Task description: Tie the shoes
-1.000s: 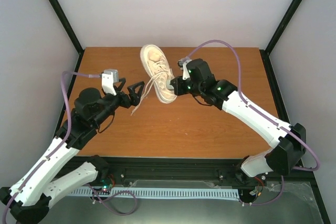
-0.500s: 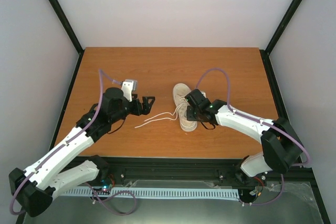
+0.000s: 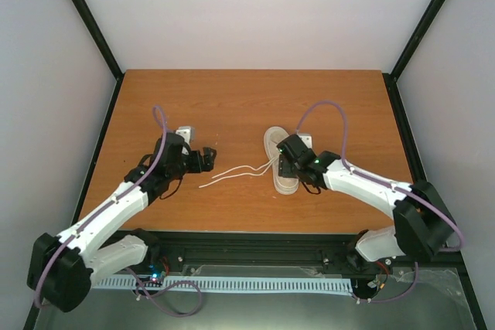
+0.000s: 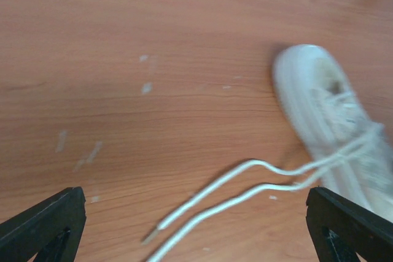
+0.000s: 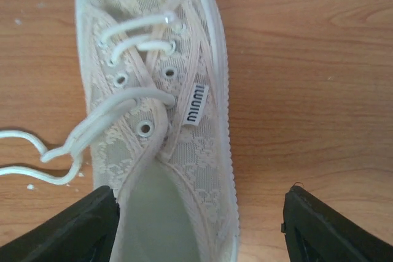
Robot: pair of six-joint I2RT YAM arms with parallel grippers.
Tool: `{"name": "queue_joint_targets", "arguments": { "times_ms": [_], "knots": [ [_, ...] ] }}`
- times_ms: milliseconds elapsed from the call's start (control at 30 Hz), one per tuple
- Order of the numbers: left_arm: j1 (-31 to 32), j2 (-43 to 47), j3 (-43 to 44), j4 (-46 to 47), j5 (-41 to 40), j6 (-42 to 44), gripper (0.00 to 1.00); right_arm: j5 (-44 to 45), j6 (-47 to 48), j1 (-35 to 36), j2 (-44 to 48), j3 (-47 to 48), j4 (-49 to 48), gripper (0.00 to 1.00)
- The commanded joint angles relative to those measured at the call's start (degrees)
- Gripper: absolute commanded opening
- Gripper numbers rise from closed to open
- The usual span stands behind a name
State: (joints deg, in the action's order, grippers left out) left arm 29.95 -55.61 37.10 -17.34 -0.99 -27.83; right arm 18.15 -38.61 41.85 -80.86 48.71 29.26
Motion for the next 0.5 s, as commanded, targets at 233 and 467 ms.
{"name": "queue_joint_targets", "arguments": {
  "times_ms": [233, 467],
  "knots": [
    [-15.5, -2.5, 12.1, -5.7, 18.9, 0.7, 1.00, -17.1, 24.3, 0.3, 9.2, 4.2, -5.2, 0.83],
    [-27.7, -4.3, 23.7, -17.6, 32.3, 3.2, 1.00, -34.6, 33.5, 2.6, -1.0, 8.4, -14.3, 0.82]
  ]
}}
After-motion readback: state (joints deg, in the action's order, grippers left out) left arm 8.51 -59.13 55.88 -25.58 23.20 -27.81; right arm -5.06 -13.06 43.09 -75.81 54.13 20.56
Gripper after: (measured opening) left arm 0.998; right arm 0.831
